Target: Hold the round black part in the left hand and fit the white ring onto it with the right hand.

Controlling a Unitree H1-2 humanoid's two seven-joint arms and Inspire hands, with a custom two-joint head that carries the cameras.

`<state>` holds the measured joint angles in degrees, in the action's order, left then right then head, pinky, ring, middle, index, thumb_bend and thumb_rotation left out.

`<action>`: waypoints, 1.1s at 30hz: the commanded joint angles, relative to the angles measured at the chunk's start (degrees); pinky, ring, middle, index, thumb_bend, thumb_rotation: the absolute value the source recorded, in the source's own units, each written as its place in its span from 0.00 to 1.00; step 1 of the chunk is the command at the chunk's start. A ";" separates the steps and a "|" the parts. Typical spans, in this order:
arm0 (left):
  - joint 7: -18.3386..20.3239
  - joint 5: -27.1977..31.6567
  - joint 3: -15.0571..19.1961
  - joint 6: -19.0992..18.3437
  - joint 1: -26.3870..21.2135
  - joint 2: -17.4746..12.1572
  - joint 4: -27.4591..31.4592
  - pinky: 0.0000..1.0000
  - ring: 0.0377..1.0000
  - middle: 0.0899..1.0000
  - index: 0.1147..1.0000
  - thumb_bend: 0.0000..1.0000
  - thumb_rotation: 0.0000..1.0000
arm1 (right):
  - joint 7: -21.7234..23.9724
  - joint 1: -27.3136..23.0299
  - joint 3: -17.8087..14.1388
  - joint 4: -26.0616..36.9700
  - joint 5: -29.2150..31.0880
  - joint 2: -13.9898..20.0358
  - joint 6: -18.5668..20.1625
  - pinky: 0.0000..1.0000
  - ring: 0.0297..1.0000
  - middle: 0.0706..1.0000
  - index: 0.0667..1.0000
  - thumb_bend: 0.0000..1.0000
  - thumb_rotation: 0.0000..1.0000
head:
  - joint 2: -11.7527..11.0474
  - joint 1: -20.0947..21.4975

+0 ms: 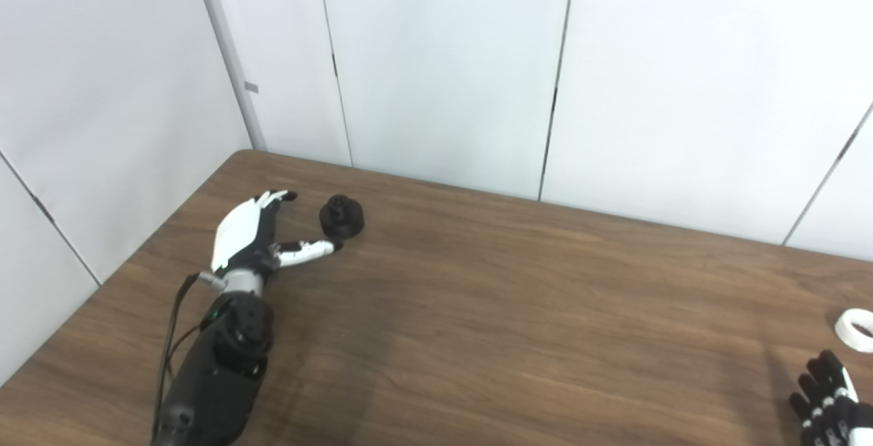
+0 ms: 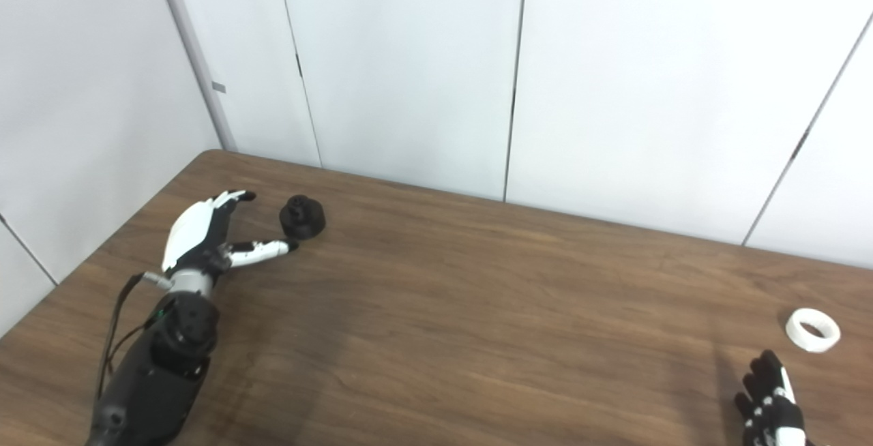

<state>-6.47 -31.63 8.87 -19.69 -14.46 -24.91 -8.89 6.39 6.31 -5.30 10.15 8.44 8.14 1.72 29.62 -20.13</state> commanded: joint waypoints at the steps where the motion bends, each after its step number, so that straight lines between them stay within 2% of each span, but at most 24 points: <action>1: 0.09 -0.71 -0.72 -0.48 -3.86 -3.06 -0.59 1.00 1.00 0.98 0.87 0.98 0.47 | -0.40 -0.47 0.16 1.91 0.01 -0.39 0.14 1.00 1.00 1.00 1.00 0.58 1.00 | -0.01 0.13; 8: 3.51 -0.16 -4.71 -2.89 -7.90 -4.92 -4.76 1.00 1.00 1.00 0.89 1.00 0.48 | -0.37 -0.30 0.22 2.85 -0.56 -0.47 0.74 1.00 1.00 1.00 1.00 0.57 1.00 | -0.02 0.42; 15: 4.12 -0.35 -8.12 -2.72 -11.36 -5.90 -11.37 1.00 1.00 1.00 0.90 1.00 0.51 | -0.51 -0.27 0.16 3.23 -0.59 -0.66 1.47 1.00 1.00 1.00 1.00 0.57 1.00 | -0.05 0.54; 18: 4.13 -0.52 -9.52 -3.45 -12.60 -6.18 -13.30 1.00 1.00 1.00 0.90 1.00 0.49 | -0.59 -0.28 0.08 3.31 -0.47 -0.76 1.67 1.00 1.00 1.00 1.00 0.56 1.00 | -0.03 0.66; 28: 2.03 1.11 -10.65 -0.92 -15.34 -6.35 -20.44 1.00 1.00 1.00 0.88 1.00 0.44 | -0.56 -0.31 0.05 3.18 -0.37 -0.77 1.30 1.00 1.00 1.00 1.00 0.54 1.00 | -0.12 0.94; 33: 1.51 1.11 -11.24 -0.41 -16.33 -6.55 -22.21 1.00 1.00 1.00 0.86 0.99 0.46 | -0.64 -0.17 0.00 3.28 -0.28 -0.91 1.14 1.00 1.00 1.00 1.00 0.51 1.00 | 0.03 1.19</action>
<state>-4.19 -30.70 -2.43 -20.83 -28.36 -29.44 -31.53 5.91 6.61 -5.26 11.92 7.82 7.39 3.80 29.62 -18.90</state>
